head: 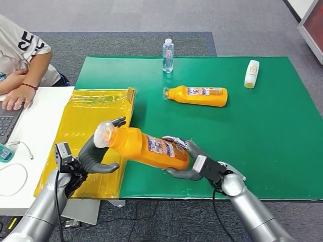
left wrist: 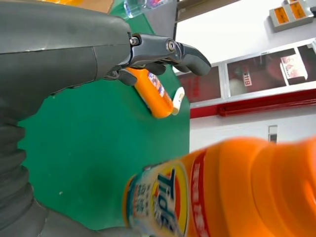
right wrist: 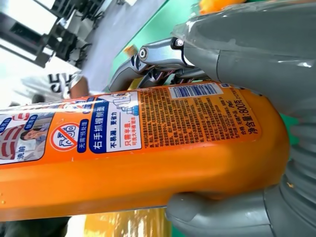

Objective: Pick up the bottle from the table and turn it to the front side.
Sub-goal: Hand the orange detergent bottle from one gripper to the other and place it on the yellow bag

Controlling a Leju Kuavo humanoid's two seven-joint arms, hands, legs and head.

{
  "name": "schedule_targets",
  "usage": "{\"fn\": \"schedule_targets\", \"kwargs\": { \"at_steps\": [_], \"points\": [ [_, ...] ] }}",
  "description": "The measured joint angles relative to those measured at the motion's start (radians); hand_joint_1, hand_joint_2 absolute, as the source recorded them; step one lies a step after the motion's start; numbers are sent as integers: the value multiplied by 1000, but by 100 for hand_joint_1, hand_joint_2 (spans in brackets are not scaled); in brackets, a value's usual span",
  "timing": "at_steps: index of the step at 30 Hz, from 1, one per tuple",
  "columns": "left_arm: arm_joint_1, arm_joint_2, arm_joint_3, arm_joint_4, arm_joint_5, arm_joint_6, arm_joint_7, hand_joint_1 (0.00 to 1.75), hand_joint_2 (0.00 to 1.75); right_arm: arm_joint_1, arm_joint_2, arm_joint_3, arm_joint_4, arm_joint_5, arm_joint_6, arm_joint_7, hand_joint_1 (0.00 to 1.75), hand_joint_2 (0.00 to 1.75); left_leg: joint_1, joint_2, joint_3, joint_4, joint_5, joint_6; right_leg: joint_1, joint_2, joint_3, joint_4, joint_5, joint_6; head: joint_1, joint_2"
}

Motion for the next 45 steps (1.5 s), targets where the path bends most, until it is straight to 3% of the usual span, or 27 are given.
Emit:
{"fn": "schedule_targets", "kwargs": {
  "at_steps": [10,15,22,38,45],
  "points": [
    [-15,-1,-2,5,13,-2,0,0,175,18,13,40,-38,14,-48,8,175,175,0,0,0,0,0,0,0,0,-1,0,0,0,0,0],
    [-17,-3,-13,5,15,-11,0,0,175,18,31,47,-38,46,-120,35,175,175,0,0,0,0,0,0,0,0,-1,0,0,-1,0,0],
    [-12,-5,-30,-17,56,-121,0,0,175,17,72,36,-37,104,-220,81,175,175,0,0,0,0,0,-1,0,0,-1,0,0,-1,0,0],
    [-10,-6,-29,-53,67,-160,0,0,175,26,119,24,-35,145,-226,81,175,175,0,0,-1,0,0,-1,0,0,-1,0,1,-1,0,0],
    [-24,-12,-29,-53,63,-171,0,0,175,34,129,38,-28,159,-204,43,175,175,0,0,-1,0,0,-1,0,0,-1,0,0,-1,0,0]
  ]
}}
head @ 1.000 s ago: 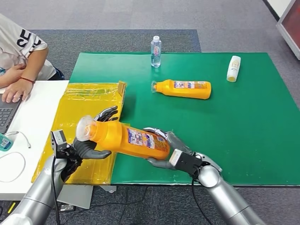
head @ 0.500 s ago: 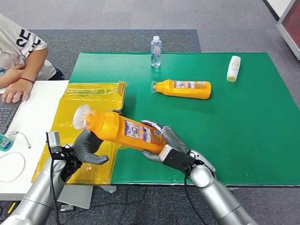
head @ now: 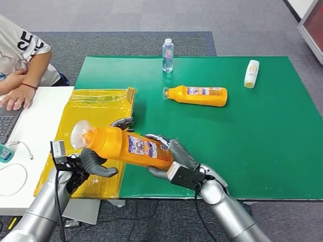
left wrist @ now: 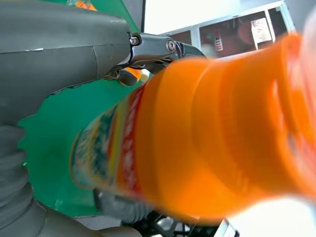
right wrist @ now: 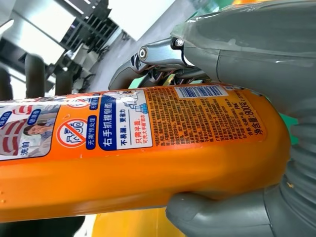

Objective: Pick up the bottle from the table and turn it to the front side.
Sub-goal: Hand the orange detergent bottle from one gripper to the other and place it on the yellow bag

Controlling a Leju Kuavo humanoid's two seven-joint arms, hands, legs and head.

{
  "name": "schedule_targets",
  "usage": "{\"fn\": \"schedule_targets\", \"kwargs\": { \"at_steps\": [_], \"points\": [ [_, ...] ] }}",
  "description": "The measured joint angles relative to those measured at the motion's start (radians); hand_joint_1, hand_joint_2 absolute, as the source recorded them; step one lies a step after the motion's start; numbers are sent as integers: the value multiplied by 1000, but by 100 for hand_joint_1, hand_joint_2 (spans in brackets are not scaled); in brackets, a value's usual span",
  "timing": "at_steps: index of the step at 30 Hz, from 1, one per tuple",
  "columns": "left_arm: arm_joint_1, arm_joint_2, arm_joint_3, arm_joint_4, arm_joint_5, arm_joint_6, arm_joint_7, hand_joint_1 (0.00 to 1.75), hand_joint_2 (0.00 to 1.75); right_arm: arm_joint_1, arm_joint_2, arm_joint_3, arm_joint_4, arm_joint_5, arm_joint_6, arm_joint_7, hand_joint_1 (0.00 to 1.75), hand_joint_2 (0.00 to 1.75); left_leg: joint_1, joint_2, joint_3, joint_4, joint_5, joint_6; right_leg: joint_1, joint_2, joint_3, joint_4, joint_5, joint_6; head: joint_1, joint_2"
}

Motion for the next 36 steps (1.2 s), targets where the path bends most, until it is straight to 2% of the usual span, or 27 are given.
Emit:
{"fn": "schedule_targets", "kwargs": {
  "at_steps": [7,15,26,32,33,36],
  "points": [
    [-21,-3,-3,0,-5,1,0,0,175,14,1,17,2,-7,9,-34,175,175,0,0,0,0,0,0,0,0,0,0,0,0,0,0],
    [-26,-1,-14,0,-3,2,0,0,175,15,1,31,2,34,-27,-33,175,175,0,0,0,0,0,0,0,0,0,0,0,0,0,0],
    [-27,6,-27,0,-5,3,0,0,175,11,1,70,6,230,-187,61,175,175,0,0,0,0,0,0,0,0,0,0,0,0,0,0],
    [-27,9,-32,0,-5,7,0,0,175,9,1,83,19,278,-228,84,175,175,0,0,-1,0,0,0,0,0,0,0,0,0,0,0],
    [-27,10,-34,0,-5,8,0,15,175,8,1,84,23,289,-238,89,175,175,0,0,-1,0,0,0,0,0,0,0,0,0,0,0],
    [-28,12,-37,0,-5,10,0,146,175,7,2,85,34,314,-266,96,175,175,0,0,-1,0,0,0,0,0,0,0,0,0,0,0]
  ]
}}
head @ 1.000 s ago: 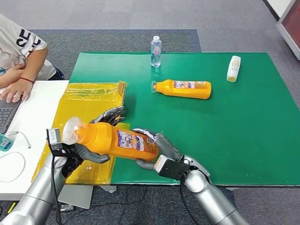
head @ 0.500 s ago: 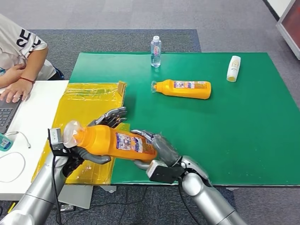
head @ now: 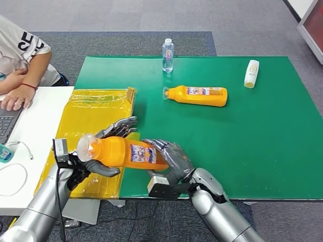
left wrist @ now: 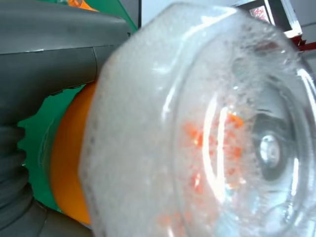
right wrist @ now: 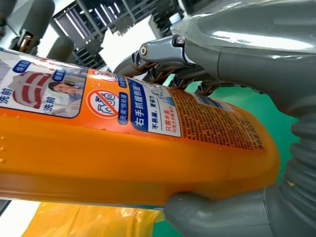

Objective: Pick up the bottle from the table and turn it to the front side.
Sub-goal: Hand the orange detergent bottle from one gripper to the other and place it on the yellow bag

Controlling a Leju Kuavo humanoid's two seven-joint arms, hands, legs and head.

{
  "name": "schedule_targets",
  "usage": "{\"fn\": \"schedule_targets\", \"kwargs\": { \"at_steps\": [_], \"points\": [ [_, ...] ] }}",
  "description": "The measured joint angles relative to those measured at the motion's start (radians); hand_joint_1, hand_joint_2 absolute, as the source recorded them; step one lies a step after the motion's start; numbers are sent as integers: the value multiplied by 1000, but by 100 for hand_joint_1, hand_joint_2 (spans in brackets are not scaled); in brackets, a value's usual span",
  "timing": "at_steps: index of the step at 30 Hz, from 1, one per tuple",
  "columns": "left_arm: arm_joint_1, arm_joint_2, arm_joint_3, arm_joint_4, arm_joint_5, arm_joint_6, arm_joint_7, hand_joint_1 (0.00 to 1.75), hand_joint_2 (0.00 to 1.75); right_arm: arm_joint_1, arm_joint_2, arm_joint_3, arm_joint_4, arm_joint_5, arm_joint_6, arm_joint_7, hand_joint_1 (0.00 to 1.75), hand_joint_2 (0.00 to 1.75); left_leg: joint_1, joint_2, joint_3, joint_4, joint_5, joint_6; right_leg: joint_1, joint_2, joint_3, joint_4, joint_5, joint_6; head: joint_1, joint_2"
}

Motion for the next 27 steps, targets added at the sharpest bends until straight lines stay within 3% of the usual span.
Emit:
{"fn": "schedule_targets", "kwargs": {
  "at_steps": [1,18,19,20,22,23,24,27],
  "points": [
    [0,1,-2,0,1,0,0,175,175,0,0,0,2,7,-8,2,175,175,0,0,0,0,0,0,0,0,0,0,0,0,0,0],
    [6,13,-12,-3,5,-7,0,175,175,7,0,-1,-2,33,-31,21,172,175,0,0,0,0,0,0,0,0,0,0,0,0,0,0],
    [7,14,-12,-4,5,-7,0,175,175,8,0,-1,-4,30,-32,22,157,175,0,0,0,0,0,0,0,0,0,0,0,0,0,0],
    [7,16,-12,-5,5,-7,0,175,175,10,0,-2,-6,24,-32,21,129,175,0,0,0,0,0,0,0,0,0,0,0,0,0,0],
    [8,17,-12,-7,4,-6,-1,175,175,16,0,-6,-13,2,-29,17,44,175,0,0,-1,0,0,0,0,0,0,0,0,0,0,0],
    [8,17,-13,-8,4,-5,-1,175,175,20,0,-9,-17,-14,-24,12,16,175,0,0,-1,0,0,0,0,0,0,0,0,0,0,0],
    [9,18,-13,-10,2,-3,-1,175,175,23,0,-13,-21,-31,-18,6,0,175,0,0,0,0,0,0,0,0,0,0,0,0,0,0],
    [16,23,-14,-12,-14,11,-1,175,175,27,0,-30,-35,-79,7,-13,0,175,0,0,0,0,0,0,0,0,0,0,0,0,0,0]
  ]
}}
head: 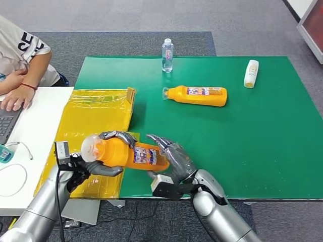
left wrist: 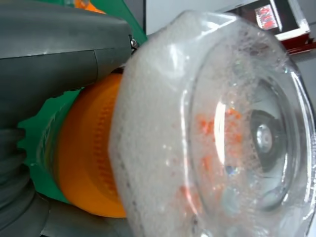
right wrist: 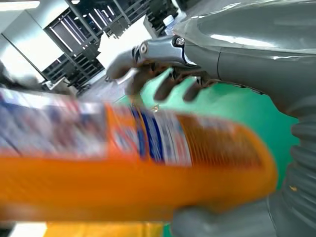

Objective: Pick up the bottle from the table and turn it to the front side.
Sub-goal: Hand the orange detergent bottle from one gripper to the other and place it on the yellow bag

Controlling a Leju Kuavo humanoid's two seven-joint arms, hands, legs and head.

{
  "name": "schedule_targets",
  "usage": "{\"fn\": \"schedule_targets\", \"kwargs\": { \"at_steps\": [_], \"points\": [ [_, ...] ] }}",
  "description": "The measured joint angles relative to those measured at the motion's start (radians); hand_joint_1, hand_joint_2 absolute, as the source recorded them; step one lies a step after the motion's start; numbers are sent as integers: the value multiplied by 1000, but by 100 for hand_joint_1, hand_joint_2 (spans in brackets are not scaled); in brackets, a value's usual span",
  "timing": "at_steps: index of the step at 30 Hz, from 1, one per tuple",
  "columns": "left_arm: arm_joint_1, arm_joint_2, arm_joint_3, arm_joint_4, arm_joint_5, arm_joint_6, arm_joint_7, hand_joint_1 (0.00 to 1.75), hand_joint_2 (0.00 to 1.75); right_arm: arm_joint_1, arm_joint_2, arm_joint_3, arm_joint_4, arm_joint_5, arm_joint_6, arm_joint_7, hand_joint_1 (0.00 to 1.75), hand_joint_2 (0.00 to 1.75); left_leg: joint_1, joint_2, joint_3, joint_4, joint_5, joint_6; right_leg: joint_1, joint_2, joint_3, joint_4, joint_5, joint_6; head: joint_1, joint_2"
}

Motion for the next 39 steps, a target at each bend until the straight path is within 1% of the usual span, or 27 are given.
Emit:
{"fn": "schedule_targets", "kwargs": {
  "at_steps": [3,5,10,14,19,22,25,29,32,34,36,38,39],
  "points": [
    [13,13,-6,-6,-26,30,1,175,175,1,1,-24,-9,-47,28,-21,0,175,0,0,0,0,0,0,0,0,-1,0,0,0,0,0],
    [20,27,-16,-11,-48,67,3,175,175,3,2,-43,-12,-85,53,-37,0,175,0,0,0,0,0,0,0,0,-1,0,0,0,0,0],
    [23,75,-73,-32,-112,208,3,175,175,18,6,-107,-17,-199,115,-71,0,175,0,0,0,0,0,0,0,0,-1,0,0,0,0,0],
    [8,120,-131,-41,-174,314,3,175,175,22,6,-180,-20,-259,148,-86,0,175,0,0,0,0,0,0,0,0,-1,0,0,0,0,0],
    [-34,169,-188,-41,-284,414,21,175,175,25,6,-273,-27,-311,186,-99,0,175,0,0,0,0,1,0,0,0,-2,0,1,-1,0,0],
    [-69,191,-210,-43,-356,473,74,175,175,32,6,-323,-28,-322,201,-105,0,175,0,1,-1,0,1,-1,0,1,-2,0,2,-1,0,0],
    [-113,212,-232,-46,-416,524,141,175,175,48,7,-353,-28,-314,202,-110,0,175,0,1,-1,0,2,-1,0,1,-2,0,2,-2,0,0],
    [-162,232,-252,-46,-446,546,185,175,175,64,8,-374,-28,-306,200,-114,0,175,0,1,-1,0,2,-1,0,1,-2,0,2,-2,0,0],
    [-207,242,-282,-43,-510,561,264,175,175,74,12,-394,-29,-306,193,-118,0,175,0,1,-1,0,2,-1,0,1,-3,0,2,-2,0,0],
    [-261,245,-313,-31,-564,556,342,175,175,87,18,-413,-34,-312,188,-122,0,175,0,1,-1,0,2,-1,0,1,-3,0,2,-1,0,0],
    [-331,245,-355,1,-609,527,419,175,175,97,23,-436,-39,-320,193,-126,0,175,0,1,-1,0,2,-1,0,1,-3,0,3,-1,0,0],
    [-406,242,-408,50,-636,490,465,175,175,101,28,-457,-41,-322,207,-128,0,175,0,1,-1,0,2,-1,0,1,-3,0,4,-1,0,0],
    [-440,241,-434,73,-640,477,474,175,175,102,31,-465,-41,-321,213,-129,0,175,0,1,-1,0,2,-1,0,1,-3,0,4,-1,0,0]
  ]
}}
